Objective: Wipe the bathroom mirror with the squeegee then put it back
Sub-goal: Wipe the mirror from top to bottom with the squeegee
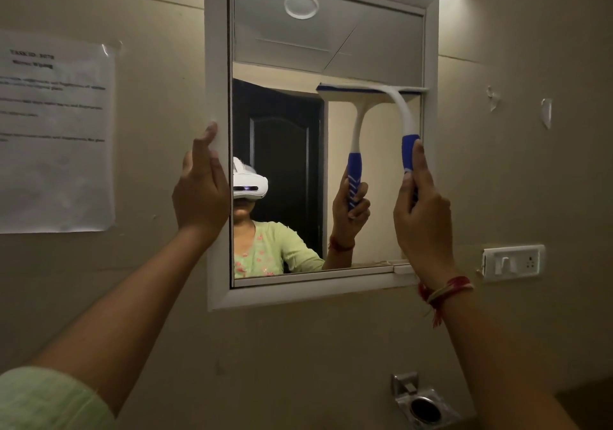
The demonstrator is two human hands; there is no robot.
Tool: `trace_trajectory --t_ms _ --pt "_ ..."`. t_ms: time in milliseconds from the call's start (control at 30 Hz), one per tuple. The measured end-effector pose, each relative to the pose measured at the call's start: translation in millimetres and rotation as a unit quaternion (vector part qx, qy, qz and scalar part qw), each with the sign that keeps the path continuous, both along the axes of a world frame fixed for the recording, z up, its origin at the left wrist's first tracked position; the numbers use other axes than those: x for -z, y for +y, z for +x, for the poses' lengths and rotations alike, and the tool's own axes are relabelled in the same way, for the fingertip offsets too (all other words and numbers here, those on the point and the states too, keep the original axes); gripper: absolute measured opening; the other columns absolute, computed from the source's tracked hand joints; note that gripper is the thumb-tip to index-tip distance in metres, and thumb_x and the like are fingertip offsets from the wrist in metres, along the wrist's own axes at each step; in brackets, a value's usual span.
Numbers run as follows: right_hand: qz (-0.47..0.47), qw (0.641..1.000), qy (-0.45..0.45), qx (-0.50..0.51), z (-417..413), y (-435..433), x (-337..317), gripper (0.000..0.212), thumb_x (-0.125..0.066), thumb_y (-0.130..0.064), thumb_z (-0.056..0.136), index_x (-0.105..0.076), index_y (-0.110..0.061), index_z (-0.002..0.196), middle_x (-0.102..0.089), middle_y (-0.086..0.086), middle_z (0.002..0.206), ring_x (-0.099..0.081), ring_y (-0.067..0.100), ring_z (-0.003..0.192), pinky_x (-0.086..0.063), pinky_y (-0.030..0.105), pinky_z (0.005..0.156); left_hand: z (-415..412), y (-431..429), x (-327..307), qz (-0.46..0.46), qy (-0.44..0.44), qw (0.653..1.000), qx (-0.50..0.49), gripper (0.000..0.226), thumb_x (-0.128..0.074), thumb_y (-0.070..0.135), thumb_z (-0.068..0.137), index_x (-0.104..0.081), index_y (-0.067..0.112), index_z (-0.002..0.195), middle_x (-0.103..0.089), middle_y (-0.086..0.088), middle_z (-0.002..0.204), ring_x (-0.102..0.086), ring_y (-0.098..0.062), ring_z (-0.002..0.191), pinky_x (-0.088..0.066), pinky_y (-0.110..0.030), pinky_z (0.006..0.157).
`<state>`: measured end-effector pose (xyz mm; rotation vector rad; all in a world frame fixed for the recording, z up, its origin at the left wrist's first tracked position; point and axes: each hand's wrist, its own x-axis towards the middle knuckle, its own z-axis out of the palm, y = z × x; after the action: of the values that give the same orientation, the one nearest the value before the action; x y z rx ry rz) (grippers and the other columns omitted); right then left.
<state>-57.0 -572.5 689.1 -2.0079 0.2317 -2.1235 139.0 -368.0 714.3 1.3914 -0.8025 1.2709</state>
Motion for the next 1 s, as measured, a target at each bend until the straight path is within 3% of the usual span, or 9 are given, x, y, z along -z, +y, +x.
trace_trajectory --t_ms 100,267,400,467,567,633,700,833,1000 --pt "0.005 1.000 0.008 0.005 -1 3 15 0.060 -0.019 -0.050 0.089 -0.013 -0.029 0.144 -0.062 0.020 0.088 -0.048 0.010 0.064 -0.057 0.044 0.068 1 1 -1 -0.001 -0.006 1.000 0.002 0.036 -0.029 0.020 0.101 -0.038 0.020 0.136 -0.057 -0.014 0.118 -0.035 0.009 0.060 -0.035 0.002 0.056" --pt "0.004 1.000 0.010 0.003 -2 7 37 0.057 -0.021 -0.048 0.090 -0.012 -0.028 0.143 -0.062 0.021 0.089 -0.048 0.009 0.065 -0.057 0.044 0.068 1 0 1 -0.004 0.002 1.000 -0.012 0.036 -0.029 0.021 0.101 -0.039 0.021 0.135 -0.058 -0.013 0.119 -0.031 0.005 0.058 -0.030 0.005 0.054" --pt "0.016 1.000 0.020 -0.012 -3 9 50 0.057 -0.020 -0.051 0.089 -0.008 -0.032 0.141 -0.063 0.023 0.095 -0.052 0.015 0.068 -0.057 0.049 0.068 -1 1 0 0.001 -0.011 1.000 -0.022 0.036 -0.028 0.023 0.101 -0.038 0.022 0.136 -0.057 -0.012 0.121 -0.050 -0.012 0.071 -0.029 -0.012 0.054" --pt "0.021 0.999 0.025 -0.020 -4 9 56 0.057 -0.020 -0.050 0.089 -0.008 -0.033 0.141 -0.062 0.023 0.093 -0.052 0.015 0.066 -0.057 0.048 0.066 -1 1 0 0.002 -0.012 1.000 -0.025 0.037 -0.028 0.023 0.101 -0.037 0.023 0.137 -0.056 -0.009 0.126 -0.054 -0.016 0.075 -0.026 -0.013 0.052" --pt "0.022 0.999 0.034 -0.026 -5 9 69 0.057 -0.022 -0.047 0.090 -0.008 -0.030 0.143 -0.061 0.022 0.091 -0.050 0.012 0.063 -0.056 0.042 0.062 -2 0 0 0.002 -0.010 1.000 -0.025 0.037 -0.029 0.021 0.101 -0.037 0.022 0.137 -0.054 -0.007 0.129 -0.052 -0.004 0.071 -0.029 -0.010 0.052" --pt "0.025 0.998 0.042 -0.029 -5 9 78 0.058 -0.023 -0.044 0.091 -0.011 -0.026 0.144 -0.061 0.019 0.092 -0.051 0.012 0.063 -0.056 0.040 0.062 -2 0 1 0.000 -0.017 1.000 -0.020 0.036 -0.029 0.019 0.101 -0.038 0.019 0.136 -0.055 -0.009 0.129 -0.043 0.005 0.066 -0.031 0.000 0.054" --pt "0.028 0.998 0.047 -0.032 -5 8 87 0.058 -0.025 -0.042 0.092 -0.013 -0.023 0.145 -0.061 0.018 0.093 -0.050 0.010 0.063 -0.056 0.040 0.061 -2 0 0 -0.002 -0.020 0.999 -0.025 0.036 -0.030 0.019 0.101 -0.039 0.017 0.136 -0.055 -0.009 0.129 -0.047 -0.001 0.074 -0.028 0.002 0.055" --pt "0.029 0.998 0.047 -0.041 -4 8 103 0.058 -0.025 -0.044 0.092 -0.014 -0.025 0.146 -0.060 0.013 0.095 -0.047 0.003 0.063 -0.055 0.034 0.063 -3 -1 0 -0.002 -0.024 0.999 -0.043 0.037 -0.030 0.017 0.101 -0.039 0.017 0.137 -0.054 -0.008 0.131 -0.055 -0.020 0.088 -0.029 -0.011 0.064" --pt "0.031 0.998 0.047 -0.035 -2 7 120 0.055 -0.029 -0.037 0.093 -0.014 -0.025 0.145 -0.058 0.011 0.091 -0.046 0.001 0.060 -0.045 0.017 0.059 -2 -1 0 -0.004 -0.030 0.999 -0.039 0.037 -0.030 0.016 0.100 -0.039 0.017 0.136 -0.055 -0.011 0.128 -0.053 -0.012 0.078 -0.028 -0.011 0.064"
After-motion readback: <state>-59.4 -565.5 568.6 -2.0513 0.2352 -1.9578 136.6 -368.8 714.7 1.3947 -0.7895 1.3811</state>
